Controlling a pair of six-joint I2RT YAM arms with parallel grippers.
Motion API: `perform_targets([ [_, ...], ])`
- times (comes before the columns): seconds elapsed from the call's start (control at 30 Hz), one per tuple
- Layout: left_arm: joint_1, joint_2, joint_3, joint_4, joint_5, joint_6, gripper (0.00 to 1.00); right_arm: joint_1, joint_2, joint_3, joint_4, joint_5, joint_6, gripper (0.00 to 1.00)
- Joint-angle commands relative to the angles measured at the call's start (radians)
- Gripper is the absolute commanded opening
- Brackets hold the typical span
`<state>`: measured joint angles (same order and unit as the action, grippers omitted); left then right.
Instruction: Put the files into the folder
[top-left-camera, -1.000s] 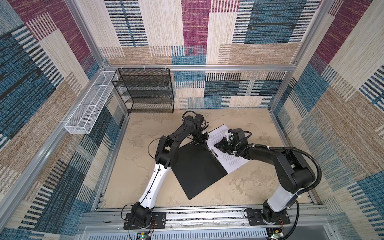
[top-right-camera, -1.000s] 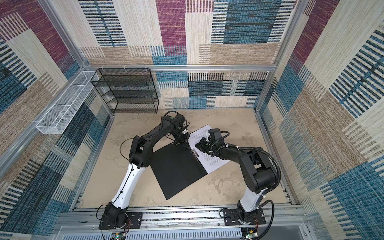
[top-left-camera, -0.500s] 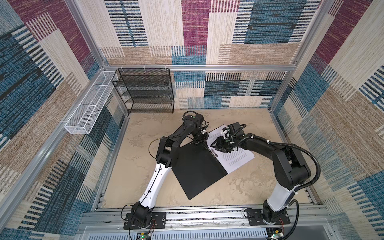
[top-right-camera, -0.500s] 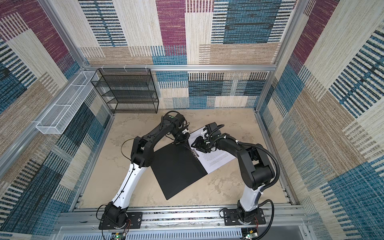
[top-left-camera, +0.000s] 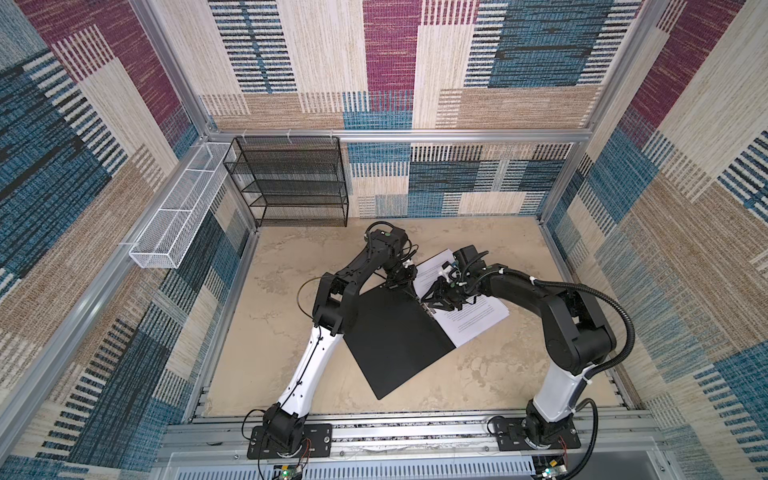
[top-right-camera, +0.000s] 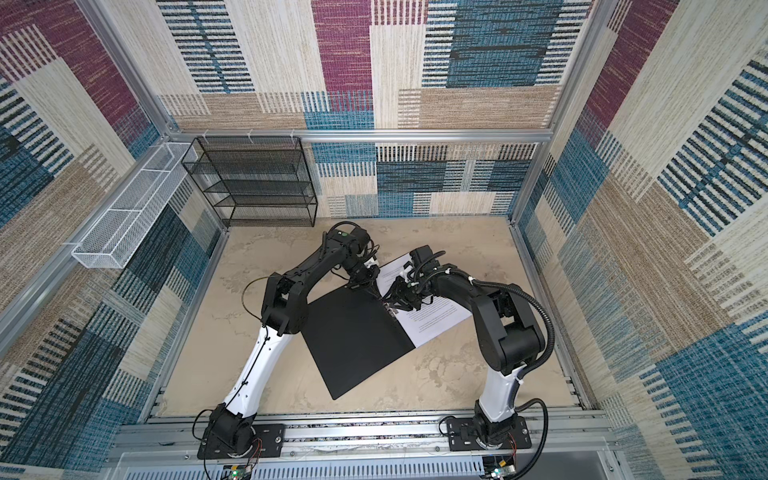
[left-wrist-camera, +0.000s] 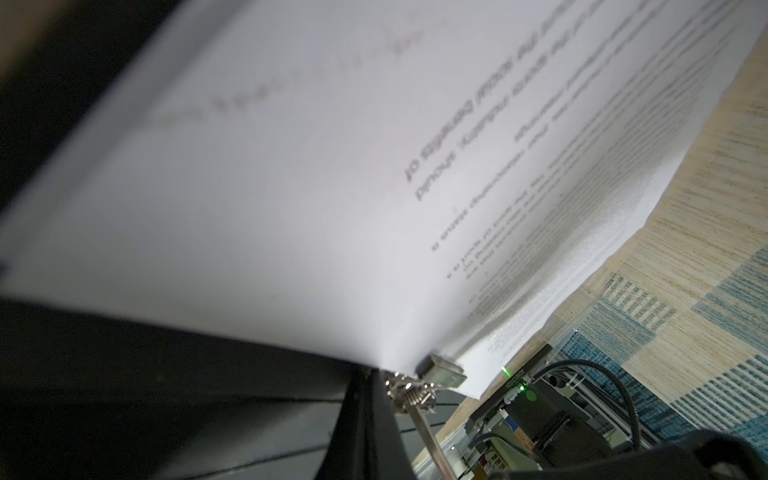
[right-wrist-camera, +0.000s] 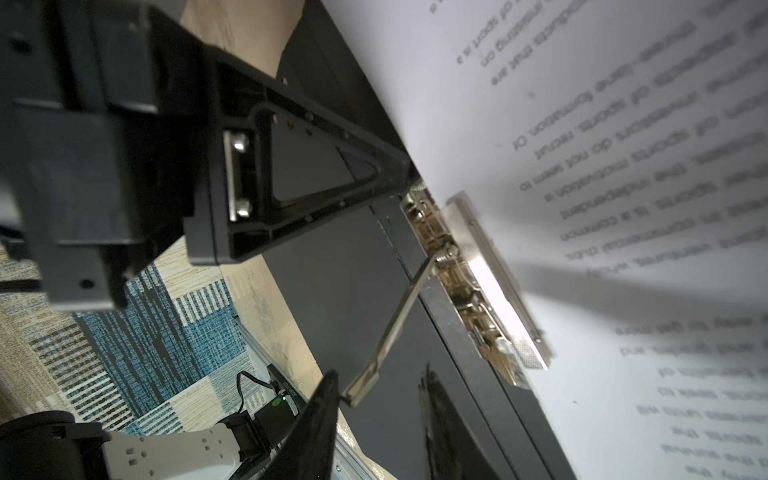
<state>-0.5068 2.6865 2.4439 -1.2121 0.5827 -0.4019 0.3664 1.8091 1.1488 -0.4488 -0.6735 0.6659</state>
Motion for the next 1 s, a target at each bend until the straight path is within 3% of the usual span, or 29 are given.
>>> perform_targets([
  [0.0, 0.002, 0.046, -0.028, 0.004, -0.335, -0.011, 0.0, 0.0, 0.004, 0.005, -0.005, -0.022, 0.003, 0.31],
  [0.17, 0.002, 0.045, -0.029, 0.006, -0.334, -0.012, 0.0, 0.002, -0.002, -0.008, -0.003, -0.029, 0.001, 0.23],
  [0.4, 0.003, 0.044, -0.027, 0.005, -0.332, -0.008, 0.0, 0.002, -0.002, -0.037, 0.021, -0.066, -0.003, 0.02],
  [0.53, 0.002, 0.037, 0.008, 0.004, -0.276, 0.014, 0.01, 0.002, -0.024, -0.081, 0.078, -0.075, 0.036, 0.0],
  [0.67, -0.002, -0.009, 0.053, 0.013, -0.209, 0.023, 0.29, 0.003, -0.059, -0.144, 0.187, -0.073, 0.133, 0.0],
  [0.73, -0.002, -0.052, 0.05, 0.035, -0.167, 0.016, 0.37, 0.003, -0.081, -0.174, 0.242, -0.057, 0.18, 0.0],
  [0.8, -0.004, -0.111, 0.018, 0.051, -0.161, 0.007, 0.55, 0.005, -0.096, -0.204, 0.298, -0.048, 0.236, 0.0],
  [0.87, -0.005, -0.199, -0.073, 0.088, -0.181, -0.002, 0.63, 0.016, -0.106, -0.227, 0.35, -0.037, 0.284, 0.0],
  [0.97, -0.004, -0.39, -0.34, 0.199, -0.235, -0.05, 0.68, 0.039, -0.122, -0.258, 0.428, -0.012, 0.359, 0.0],
])
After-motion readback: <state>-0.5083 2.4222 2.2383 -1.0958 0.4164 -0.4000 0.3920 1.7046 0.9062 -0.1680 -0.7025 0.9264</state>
